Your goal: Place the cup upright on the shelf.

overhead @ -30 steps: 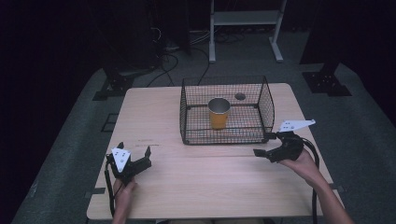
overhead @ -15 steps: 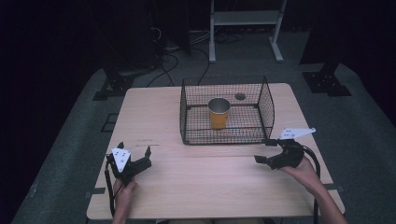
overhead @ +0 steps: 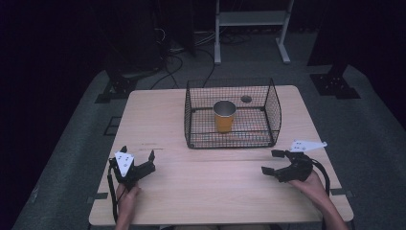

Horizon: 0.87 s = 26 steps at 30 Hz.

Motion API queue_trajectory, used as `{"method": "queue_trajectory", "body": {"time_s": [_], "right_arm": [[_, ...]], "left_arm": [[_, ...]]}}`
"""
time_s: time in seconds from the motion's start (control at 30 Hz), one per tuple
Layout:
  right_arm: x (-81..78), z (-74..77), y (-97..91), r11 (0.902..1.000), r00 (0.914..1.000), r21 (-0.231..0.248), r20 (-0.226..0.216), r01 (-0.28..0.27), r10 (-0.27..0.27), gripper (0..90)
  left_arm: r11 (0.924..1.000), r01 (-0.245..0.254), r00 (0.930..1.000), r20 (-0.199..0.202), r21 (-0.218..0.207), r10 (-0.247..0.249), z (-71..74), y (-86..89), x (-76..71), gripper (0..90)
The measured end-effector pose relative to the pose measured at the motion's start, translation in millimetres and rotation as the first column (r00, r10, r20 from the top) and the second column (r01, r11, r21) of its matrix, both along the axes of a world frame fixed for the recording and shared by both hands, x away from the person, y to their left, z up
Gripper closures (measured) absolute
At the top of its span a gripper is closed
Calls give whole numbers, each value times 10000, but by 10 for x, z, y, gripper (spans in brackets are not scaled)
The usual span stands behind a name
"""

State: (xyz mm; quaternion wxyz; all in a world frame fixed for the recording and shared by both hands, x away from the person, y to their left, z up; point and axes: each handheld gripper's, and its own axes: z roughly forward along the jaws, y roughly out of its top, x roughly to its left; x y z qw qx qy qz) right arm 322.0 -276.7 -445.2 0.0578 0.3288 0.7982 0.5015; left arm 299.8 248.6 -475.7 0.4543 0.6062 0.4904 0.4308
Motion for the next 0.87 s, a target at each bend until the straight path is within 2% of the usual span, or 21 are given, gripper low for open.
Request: {"method": "queue_trajectory", "body": {"time_s": [0.3, 0.43, 0.5, 0.6, 0.7, 0.8, 0.87], "right_arm": [[-68, -75, -28, 9994, 9995, 214, 95, 284, -286, 81], [-122, -129, -41, 9977, 9990, 514, 21, 451, -452, 81], [-159, -156, -53, 9932, 9991, 1088, -53, 424, -421, 81], [-241, -224, -67, 9857, 9979, 1558, 35, 641, -654, 81], [-320, -281, -79, 9758, 9947, 1966, 189, 959, -1015, 85], [-385, -254, -92, 9734, 9915, 2042, 561, 1035, -1172, 85], [-406, -290, -124, 9626, 9891, 2408, 468, 1242, -1393, 85]], "left_arm": [[10000, -2, 10000, 6, 23, 2, 0, -5, -2, 8], [10000, -16, 10000, 2, -2, 16, 0, -2, -1, 8], [10000, -14, 10000, -6, 4, 14, 0, -3, -1, 8], [10000, -32, 10000, -5, 30, 32, 0, -5, -4, 8], [10000, -43, 10000, -6, 29, 43, 0, -5, -7, 8], [10000, -34, 10000, 3, 31, 34, 0, -5, -6, 8], [10000, -33, 10000, 3, 32, 33, 0, -5, -4, 8]]}}
